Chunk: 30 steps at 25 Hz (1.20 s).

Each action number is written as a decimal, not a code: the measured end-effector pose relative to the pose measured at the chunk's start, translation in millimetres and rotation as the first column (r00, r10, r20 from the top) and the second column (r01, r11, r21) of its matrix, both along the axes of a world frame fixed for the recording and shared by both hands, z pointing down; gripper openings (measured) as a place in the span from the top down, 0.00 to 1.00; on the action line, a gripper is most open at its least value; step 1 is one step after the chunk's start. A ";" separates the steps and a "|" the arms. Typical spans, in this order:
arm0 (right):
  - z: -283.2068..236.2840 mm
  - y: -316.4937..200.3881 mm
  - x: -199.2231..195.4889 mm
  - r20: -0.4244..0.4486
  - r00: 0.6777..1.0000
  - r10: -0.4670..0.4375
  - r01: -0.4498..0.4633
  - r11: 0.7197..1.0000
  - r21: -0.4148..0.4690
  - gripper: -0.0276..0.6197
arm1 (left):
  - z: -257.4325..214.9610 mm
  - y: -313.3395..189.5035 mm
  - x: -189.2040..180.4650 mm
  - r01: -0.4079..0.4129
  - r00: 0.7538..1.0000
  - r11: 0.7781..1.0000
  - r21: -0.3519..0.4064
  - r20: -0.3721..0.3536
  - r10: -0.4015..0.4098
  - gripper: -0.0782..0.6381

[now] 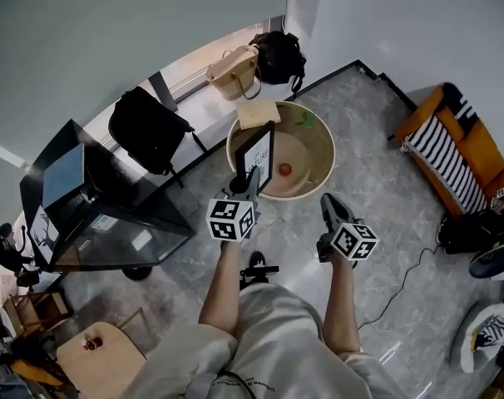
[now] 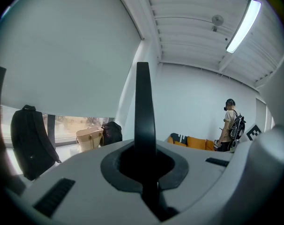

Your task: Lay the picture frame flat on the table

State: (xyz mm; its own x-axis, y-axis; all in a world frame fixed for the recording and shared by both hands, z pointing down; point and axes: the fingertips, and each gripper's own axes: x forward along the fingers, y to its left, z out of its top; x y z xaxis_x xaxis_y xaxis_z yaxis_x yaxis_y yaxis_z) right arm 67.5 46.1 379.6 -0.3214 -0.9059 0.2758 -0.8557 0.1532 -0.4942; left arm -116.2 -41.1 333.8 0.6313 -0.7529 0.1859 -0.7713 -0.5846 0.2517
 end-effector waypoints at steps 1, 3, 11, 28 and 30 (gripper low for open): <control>1.5 -7.5 -1.4 0.003 1.000 0.003 -0.003 1.000 -0.004 0.90 | 0.4 -6.7 -1.4 -0.002 1.000 1.000 -0.002 -0.001 0.002 0.85; 2.7 -23.5 -7.2 -0.003 1.000 -0.020 0.020 1.000 -0.005 0.90 | 2.1 -20.0 -3.9 -0.003 1.000 1.000 -0.007 -0.004 0.003 0.85; 2.2 -75.8 -33.6 0.069 0.995 -0.066 0.065 0.998 0.012 0.90 | 21.6 -45.7 -18.7 -0.028 1.000 0.998 -0.059 -0.006 0.027 0.85; 56.0 -65.4 20.7 -0.114 0.993 0.009 -0.025 0.989 -0.146 0.90 | 61.8 -77.4 25.4 -0.107 0.994 0.983 -0.149 -0.022 0.105 0.85; 54.0 -78.4 28.6 -0.099 0.995 0.018 -0.031 0.990 -0.136 0.90 | 57.9 -84.3 31.1 -0.110 0.994 0.984 -0.143 -0.017 0.109 0.85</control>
